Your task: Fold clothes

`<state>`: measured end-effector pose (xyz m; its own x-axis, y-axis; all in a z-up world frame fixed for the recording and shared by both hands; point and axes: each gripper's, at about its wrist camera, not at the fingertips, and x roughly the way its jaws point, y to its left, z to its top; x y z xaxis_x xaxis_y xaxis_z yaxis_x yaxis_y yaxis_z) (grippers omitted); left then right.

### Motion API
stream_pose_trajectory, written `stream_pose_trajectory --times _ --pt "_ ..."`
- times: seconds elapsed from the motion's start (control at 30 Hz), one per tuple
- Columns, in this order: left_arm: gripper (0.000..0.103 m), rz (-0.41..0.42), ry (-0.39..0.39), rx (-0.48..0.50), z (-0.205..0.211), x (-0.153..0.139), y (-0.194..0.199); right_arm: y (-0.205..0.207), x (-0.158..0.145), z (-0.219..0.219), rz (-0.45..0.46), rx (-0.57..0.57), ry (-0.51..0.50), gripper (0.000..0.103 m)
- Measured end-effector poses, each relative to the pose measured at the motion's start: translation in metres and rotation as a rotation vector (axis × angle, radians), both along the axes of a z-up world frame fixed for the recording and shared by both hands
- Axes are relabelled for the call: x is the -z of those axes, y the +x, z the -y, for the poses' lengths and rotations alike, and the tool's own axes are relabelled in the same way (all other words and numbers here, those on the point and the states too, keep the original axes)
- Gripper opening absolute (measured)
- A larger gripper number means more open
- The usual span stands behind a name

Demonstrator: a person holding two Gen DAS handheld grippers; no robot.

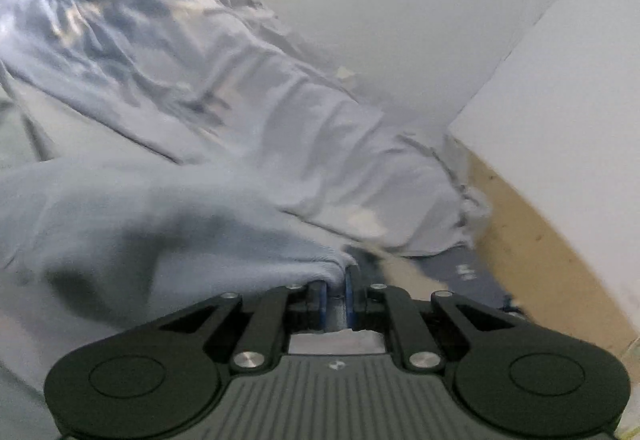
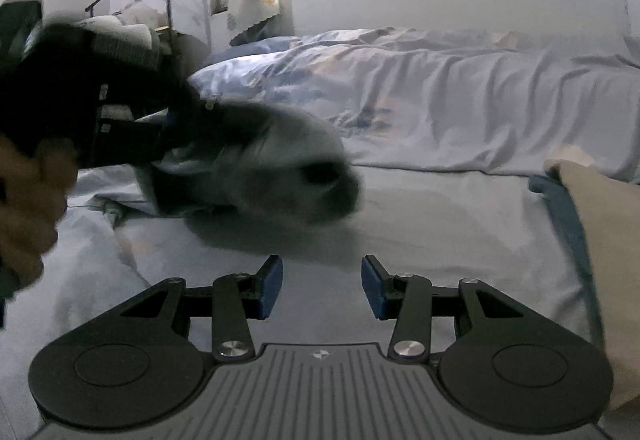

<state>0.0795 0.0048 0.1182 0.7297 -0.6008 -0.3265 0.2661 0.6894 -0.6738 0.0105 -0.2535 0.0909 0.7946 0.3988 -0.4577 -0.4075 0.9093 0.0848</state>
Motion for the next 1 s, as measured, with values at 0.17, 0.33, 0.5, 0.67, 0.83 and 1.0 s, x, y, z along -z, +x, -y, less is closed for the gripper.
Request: stream_pose_trajectory --times 0.17,0.33,0.5,0.67,0.83,1.0 --pt "0.005 -0.052 -0.111 0.020 0.039 -0.003 0.014 0.001 -0.009 0.038 -0.004 0.105 0.068 0.045" --pt "0.005 -0.080 -0.198 0.007 0.077 -0.004 0.023 -0.001 -0.016 0.084 -0.002 0.212 0.130 0.045" --pt "0.005 -0.084 -0.226 -0.023 0.098 -0.009 0.041 -0.006 -0.023 0.123 0.005 0.281 0.228 0.045" --pt "0.004 -0.054 -0.312 -0.129 0.104 -0.019 0.075 -0.012 -0.025 0.143 0.003 0.308 0.258 0.045" --pt "0.004 0.013 -0.347 -0.205 0.109 -0.041 0.093 -0.014 -0.026 0.159 0.007 0.328 0.306 0.045" --pt "0.004 -0.002 -0.305 -0.171 0.116 -0.017 0.077 -0.016 -0.029 0.166 0.017 0.340 0.329 0.045"
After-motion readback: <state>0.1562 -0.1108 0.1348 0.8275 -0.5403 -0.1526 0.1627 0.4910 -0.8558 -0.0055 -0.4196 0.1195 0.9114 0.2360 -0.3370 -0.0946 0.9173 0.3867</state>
